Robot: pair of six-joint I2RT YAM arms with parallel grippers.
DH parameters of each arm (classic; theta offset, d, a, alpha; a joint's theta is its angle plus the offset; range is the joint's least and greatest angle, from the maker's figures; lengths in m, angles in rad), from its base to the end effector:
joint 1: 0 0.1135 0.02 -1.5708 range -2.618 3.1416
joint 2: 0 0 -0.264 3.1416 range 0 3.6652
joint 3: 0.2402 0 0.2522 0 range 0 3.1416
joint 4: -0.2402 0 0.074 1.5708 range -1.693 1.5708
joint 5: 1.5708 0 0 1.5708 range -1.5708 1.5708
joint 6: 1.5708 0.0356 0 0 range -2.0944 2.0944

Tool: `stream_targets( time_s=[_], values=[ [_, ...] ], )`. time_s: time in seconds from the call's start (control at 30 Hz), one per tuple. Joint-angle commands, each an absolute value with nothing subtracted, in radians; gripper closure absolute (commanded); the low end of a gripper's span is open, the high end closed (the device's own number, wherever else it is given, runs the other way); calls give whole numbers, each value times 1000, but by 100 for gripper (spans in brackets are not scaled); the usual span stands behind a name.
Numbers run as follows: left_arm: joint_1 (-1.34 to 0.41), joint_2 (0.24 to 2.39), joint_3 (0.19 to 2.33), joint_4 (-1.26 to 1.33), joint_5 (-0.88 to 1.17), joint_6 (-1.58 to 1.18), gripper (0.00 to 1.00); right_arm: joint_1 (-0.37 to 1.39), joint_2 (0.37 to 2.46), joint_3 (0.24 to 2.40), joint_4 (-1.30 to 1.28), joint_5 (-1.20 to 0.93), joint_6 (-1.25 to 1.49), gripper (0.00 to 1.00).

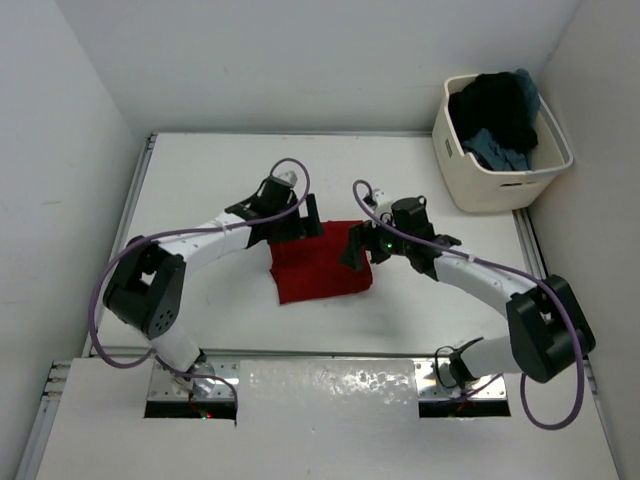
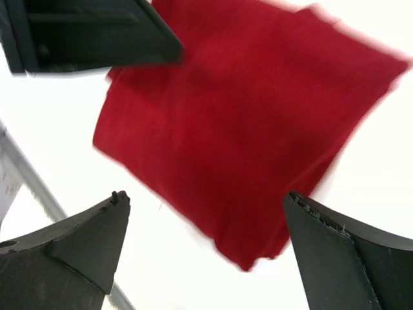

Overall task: Fold and stack the t-shirts
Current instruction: Fold the long partially folded tshirt into a neat square

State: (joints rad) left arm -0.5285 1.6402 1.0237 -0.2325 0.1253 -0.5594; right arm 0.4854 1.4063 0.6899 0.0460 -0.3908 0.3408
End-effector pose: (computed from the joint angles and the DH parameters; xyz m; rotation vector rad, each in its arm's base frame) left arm 0.2958 -0.1779 0.2021 0.0207 2.5154 -0.6262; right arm 0.2455 0.1448 0.1919 -0.3890 2.2984 0.8709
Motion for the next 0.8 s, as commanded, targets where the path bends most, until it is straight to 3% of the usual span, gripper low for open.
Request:
stream_targets(
  time_s=[0.0,0.1,0.33,0.4,0.57,0.77],
  values=[
    [-505,1620,1132,-306,-102,-525,0,430,1379,750,8,-267,359,1],
    [-474,1699,1184,-342,-126,-528,1,356,1454,805,12,-250,408,1],
    [-414,1824,1273,-379,-150,-523,23,337,1660,959,3,-166,429,3],
    [-414,1833,1270,-380,-158,-517,25,334,1699,994,3,-167,454,6],
    [-413,1876,1270,-390,-199,-515,32,334,1795,1020,70,-169,503,24],
    [-411,1902,1279,-365,-181,-518,58,333,1868,1049,107,-184,538,44]
  ],
)
